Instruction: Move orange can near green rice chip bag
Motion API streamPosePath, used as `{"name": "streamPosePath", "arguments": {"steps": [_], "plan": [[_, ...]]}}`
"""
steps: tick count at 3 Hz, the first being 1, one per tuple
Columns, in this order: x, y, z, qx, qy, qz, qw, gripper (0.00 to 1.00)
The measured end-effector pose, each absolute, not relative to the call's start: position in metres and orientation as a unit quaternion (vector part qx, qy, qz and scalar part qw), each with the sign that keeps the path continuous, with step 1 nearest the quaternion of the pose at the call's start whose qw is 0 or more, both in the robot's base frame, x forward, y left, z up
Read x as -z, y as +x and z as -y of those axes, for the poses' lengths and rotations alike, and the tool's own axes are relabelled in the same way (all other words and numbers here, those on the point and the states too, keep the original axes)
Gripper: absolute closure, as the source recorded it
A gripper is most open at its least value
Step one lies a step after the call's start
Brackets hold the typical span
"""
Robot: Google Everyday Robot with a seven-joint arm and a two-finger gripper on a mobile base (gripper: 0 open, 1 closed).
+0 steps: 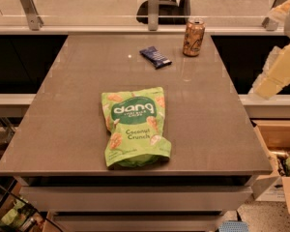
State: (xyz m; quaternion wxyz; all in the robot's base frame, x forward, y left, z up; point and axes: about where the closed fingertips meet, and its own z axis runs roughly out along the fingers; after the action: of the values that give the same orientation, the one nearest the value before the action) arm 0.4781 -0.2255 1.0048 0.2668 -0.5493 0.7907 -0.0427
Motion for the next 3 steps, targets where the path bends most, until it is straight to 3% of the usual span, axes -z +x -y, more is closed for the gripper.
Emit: {"name": "streamPosePath", "arguments": {"steps": [2, 3], "plan": [[-0.999, 0.528, 0.237, 0.013, -0.468, -0.802, 0.370, 0.00], [-0.991, 0.552, 0.238, 0.017, -0.427, -0.816, 0.389, 0.00]]}}
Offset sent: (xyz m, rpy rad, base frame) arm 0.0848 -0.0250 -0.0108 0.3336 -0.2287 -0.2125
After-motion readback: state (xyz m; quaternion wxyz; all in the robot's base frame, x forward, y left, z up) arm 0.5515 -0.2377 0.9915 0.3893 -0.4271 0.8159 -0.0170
